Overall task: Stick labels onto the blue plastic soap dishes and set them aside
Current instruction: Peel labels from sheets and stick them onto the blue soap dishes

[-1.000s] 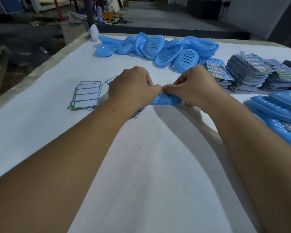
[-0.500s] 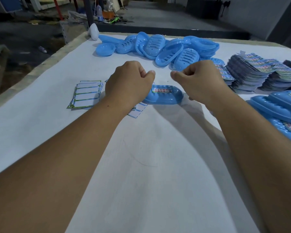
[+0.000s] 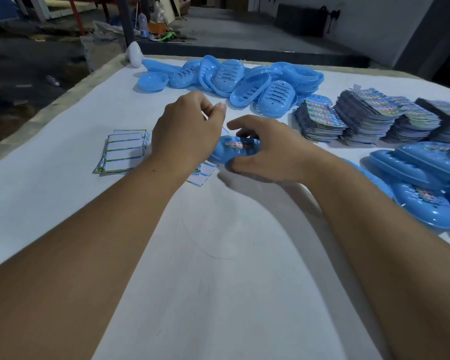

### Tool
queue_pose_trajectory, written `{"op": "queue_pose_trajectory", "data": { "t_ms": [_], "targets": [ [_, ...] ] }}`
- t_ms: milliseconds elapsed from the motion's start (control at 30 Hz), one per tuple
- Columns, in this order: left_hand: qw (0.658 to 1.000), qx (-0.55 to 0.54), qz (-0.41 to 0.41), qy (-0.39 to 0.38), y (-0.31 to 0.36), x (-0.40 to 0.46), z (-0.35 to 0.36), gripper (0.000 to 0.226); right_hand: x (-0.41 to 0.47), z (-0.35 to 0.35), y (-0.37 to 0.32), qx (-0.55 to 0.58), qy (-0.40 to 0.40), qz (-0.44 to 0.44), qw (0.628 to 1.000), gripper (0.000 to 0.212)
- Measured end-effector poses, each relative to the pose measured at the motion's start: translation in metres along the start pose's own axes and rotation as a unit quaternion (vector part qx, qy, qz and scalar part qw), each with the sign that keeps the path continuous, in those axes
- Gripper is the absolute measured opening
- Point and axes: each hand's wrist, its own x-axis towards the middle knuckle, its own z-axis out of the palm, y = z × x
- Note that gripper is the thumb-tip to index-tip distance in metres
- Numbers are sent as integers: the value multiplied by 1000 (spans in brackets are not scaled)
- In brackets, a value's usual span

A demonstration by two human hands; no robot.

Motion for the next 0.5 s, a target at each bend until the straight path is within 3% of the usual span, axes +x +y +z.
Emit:
{"op": "queue_pose_trajectory", "data": {
  "t_ms": [233, 500],
  "targets": [
    [996, 1, 92, 20, -7, -2, 5, 31, -7, -4, -6, -36, 46, 27, 998, 75],
    [989, 1, 145, 19, -2, -5, 7, 32, -57, -37, 12, -155, 163, 102, 969, 68]
  ]
}}
